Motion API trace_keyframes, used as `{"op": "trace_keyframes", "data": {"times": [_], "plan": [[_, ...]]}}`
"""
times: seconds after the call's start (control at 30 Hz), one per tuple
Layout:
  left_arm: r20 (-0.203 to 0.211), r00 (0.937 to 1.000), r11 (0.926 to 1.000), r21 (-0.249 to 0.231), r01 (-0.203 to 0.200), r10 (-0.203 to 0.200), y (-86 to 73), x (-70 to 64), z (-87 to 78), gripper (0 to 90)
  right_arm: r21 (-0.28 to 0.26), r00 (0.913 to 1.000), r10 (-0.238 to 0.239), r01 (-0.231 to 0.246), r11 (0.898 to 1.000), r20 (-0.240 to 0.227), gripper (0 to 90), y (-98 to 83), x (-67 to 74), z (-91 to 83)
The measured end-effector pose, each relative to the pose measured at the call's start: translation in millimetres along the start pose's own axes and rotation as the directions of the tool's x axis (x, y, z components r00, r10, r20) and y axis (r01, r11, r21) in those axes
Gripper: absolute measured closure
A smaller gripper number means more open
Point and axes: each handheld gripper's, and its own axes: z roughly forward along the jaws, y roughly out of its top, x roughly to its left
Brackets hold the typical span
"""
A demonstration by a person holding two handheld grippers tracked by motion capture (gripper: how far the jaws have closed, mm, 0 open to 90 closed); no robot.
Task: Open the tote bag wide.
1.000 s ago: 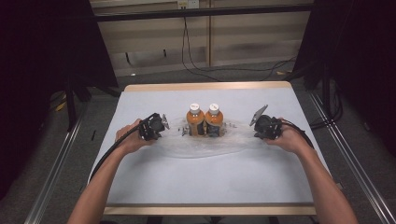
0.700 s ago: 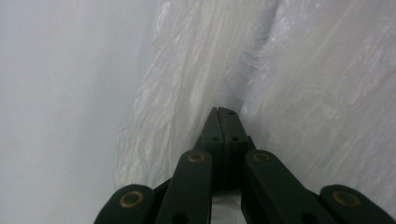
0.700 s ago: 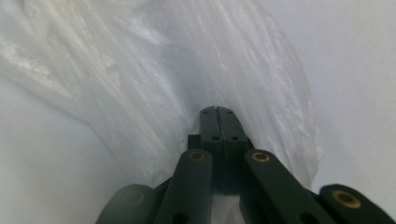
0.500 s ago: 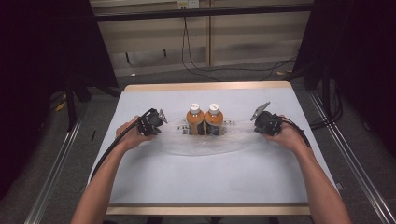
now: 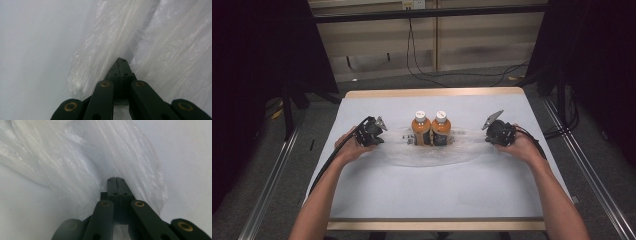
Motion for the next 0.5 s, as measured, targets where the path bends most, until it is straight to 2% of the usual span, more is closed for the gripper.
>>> {"op": "trace_keyframes", "data": {"times": [0.1,0.13,0.17,0.23,0.3,0.37,0.4,0.43,0.5], "plan": [[0.013,0.9995,0.9993,-0.025,0.030,-0.029,0.0,1.0,-1.9,90.0,-0.007,0.9999,0.014,-0.014,1.000,-0.004,90.0,1.2,1.7,-0.4],[0.023,0.9988,0.9977,-0.052,0.044,-0.043,-0.2,1.9,-3.8,90.0,-0.021,0.9998,0.016,-0.016,1.000,-0.013,90.0,1.2,1.2,-0.7],[0.040,0.9969,0.9940,-0.083,0.071,-0.068,-0.4,2.2,-6.3,90.0,-0.035,0.9994,0.027,-0.028,0.999,-0.023,90.0,1.1,0.9,-1.2],[0.074,0.9938,0.9853,-0.143,0.094,-0.084,-0.4,3.4,-12.4,90.0,-0.074,0.9982,0.046,-0.049,0.996,-0.038,90.0,1.2,0.5,-3.2],[0.105,0.9891,0.9718,-0.201,0.123,-0.103,-0.2,2.9,-18.5,89.2,-0.116,0.9951,0.076,-0.083,0.990,-0.064,90.0,1.2,1.0,-6.8],[0.111,0.9872,0.9601,-0.243,0.139,-0.115,-0.5,1.7,-24.0,88.6,-0.140,0.9933,0.089,-0.098,0.985,-0.074,90.0,0.8,2.3,-11.6],[0.123,0.9855,0.9532,-0.264,0.147,-0.117,-1.8,1.9,-27.4,87.7,-0.169,0.9923,0.086,-0.100,0.980,-0.089,90.0,0.6,2.0,-13.3],[0.126,0.9844,0.9455,-0.287,0.154,-0.122,-3.4,1.4,-31.1,87.6,-0.182,0.9909,0.095,-0.111,0.977,-0.096,90.0,0.0,1.9,-16.7],[0.141,0.9795,0.9249,-0.332,0.184,-0.145,-5.5,-0.7,-35.0,87.7,-0.237,0.9849,0.120,-0.147,0.960,-0.125,90.0,-1.3,-0.4,-23.9]]}}
